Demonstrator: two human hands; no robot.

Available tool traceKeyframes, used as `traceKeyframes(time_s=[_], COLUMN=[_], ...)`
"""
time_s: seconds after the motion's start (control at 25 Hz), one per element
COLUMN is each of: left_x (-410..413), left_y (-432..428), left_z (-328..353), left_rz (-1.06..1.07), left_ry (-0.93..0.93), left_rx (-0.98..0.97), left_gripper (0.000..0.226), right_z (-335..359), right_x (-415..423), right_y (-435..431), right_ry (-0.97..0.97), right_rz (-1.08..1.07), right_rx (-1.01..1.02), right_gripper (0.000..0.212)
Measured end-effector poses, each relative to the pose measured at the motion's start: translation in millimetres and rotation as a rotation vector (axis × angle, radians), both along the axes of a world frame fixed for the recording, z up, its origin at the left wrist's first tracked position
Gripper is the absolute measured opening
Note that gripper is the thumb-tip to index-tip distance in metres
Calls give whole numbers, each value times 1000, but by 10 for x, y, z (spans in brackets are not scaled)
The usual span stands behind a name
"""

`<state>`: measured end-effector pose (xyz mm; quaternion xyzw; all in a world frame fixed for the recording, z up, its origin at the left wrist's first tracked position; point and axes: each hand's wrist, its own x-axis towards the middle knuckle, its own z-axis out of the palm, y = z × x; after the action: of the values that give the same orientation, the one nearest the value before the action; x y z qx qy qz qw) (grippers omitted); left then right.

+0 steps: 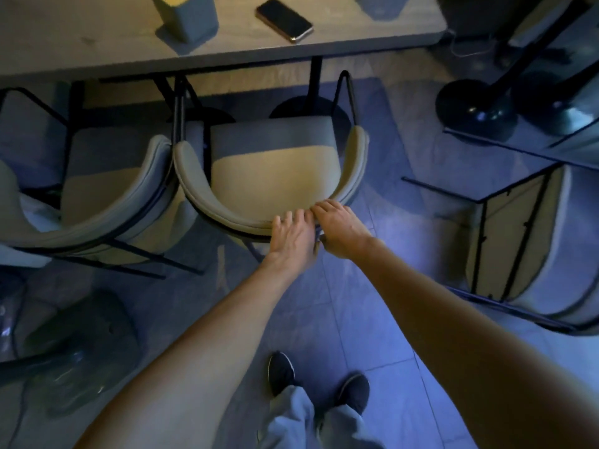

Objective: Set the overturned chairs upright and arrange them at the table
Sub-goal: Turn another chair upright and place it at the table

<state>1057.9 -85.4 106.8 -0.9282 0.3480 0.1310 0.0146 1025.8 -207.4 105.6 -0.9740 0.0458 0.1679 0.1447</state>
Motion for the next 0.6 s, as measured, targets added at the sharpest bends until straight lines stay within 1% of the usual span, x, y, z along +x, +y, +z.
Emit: traceKeyframes(time_s=[0.08, 0.2, 0.32, 0.4, 0.48, 0.6], left_x=[-233, -690, -1532, -2184, -2830, -3531], left_y=[-224, -634, -1236, -1615, -1973, -2483], left_z=[170, 355, 502, 483, 398, 259], left_rz=[-80, -196, -302, -351, -397, -457], left_ry=[-11, -10, 33, 38, 71, 63], left_rx=[-16, -15, 18, 62, 86, 53], left_gripper=[48, 43, 35, 33, 32, 32], right_z=[188, 312, 329, 285, 192, 135], right_x=[-349, -1019, -2017, -2684, -3330, -4083], right_y=[-269, -645, -1020, -1296, -1650, -2169], right_ry=[-8, -35, -85, -61, -26, -11], right_rz=[-118, -249, -390, -443, -485, -519], right_rx=[67, 106, 179, 200, 202, 161], right_gripper=[52, 48, 39, 36, 33, 36])
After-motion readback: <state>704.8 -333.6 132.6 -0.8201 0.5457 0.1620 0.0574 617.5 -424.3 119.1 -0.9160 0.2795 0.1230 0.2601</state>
